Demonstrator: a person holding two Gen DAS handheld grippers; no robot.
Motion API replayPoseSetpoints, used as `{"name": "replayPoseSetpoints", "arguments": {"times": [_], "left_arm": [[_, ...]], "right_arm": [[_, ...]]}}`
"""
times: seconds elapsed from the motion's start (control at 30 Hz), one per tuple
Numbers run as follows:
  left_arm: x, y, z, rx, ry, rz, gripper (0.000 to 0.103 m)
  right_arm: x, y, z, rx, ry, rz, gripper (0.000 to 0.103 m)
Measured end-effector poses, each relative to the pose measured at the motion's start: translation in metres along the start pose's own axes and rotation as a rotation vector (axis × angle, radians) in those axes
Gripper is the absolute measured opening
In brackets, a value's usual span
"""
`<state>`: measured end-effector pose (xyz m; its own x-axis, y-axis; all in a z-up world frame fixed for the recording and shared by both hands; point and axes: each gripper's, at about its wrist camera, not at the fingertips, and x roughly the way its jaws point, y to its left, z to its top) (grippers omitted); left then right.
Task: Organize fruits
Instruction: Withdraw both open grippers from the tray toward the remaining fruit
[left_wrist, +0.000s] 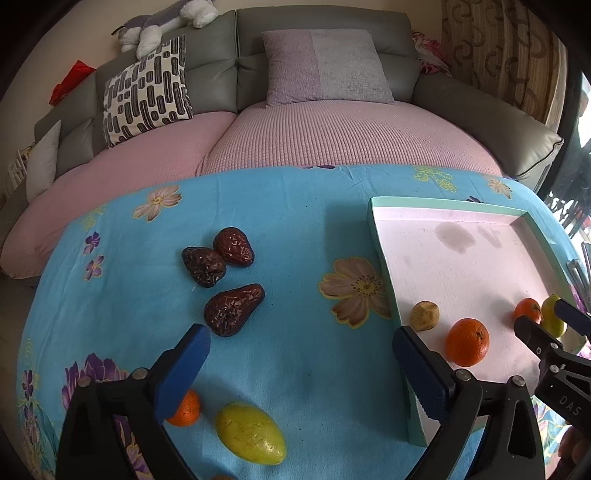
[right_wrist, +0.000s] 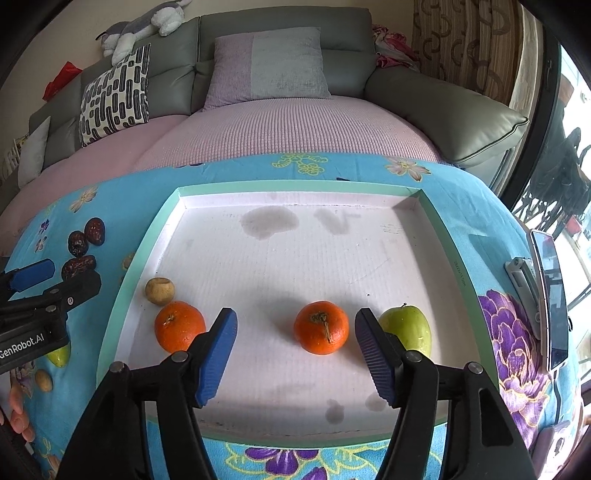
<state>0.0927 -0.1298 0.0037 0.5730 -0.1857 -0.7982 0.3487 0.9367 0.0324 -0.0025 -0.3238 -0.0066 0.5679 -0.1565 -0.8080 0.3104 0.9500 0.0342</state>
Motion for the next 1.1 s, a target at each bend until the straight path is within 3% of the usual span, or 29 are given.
{"name": "replayPoseSetpoints", "arguments": {"times": [0.07, 0.13, 0.57, 0.67, 1.1], "left_arm": [[0.000, 0.003, -0.002, 0.010, 0.001, 0.016, 0.102], [0.000, 0.006, -0.004, 0.018, 0.001, 0.028, 0.103], [-0.008, 0.033, -0.011, -0.021, -0.027, 0.072, 0.103], [-0.010, 0.042, -0.012, -0.035, -0.024, 0.070, 0.103], [-0.027, 0.089, -0.021, -0.104, -0.052, 0.122, 0.103]], "right_arm": [[0.001, 0.000, 0.000, 0.002, 0.002, 0.000, 0.069], [0.000, 0.000, 0.000, 0.006, -0.002, -0.003, 0.083], [-0.002, 0.002, 0.001, 0.017, -0.029, 0.001, 0.084], [-0.003, 0.002, 0.002, 0.029, -0.040, 0.006, 0.097], [-0.013, 0.018, 0.009, 0.043, -0.123, 0.020, 0.097]]}}
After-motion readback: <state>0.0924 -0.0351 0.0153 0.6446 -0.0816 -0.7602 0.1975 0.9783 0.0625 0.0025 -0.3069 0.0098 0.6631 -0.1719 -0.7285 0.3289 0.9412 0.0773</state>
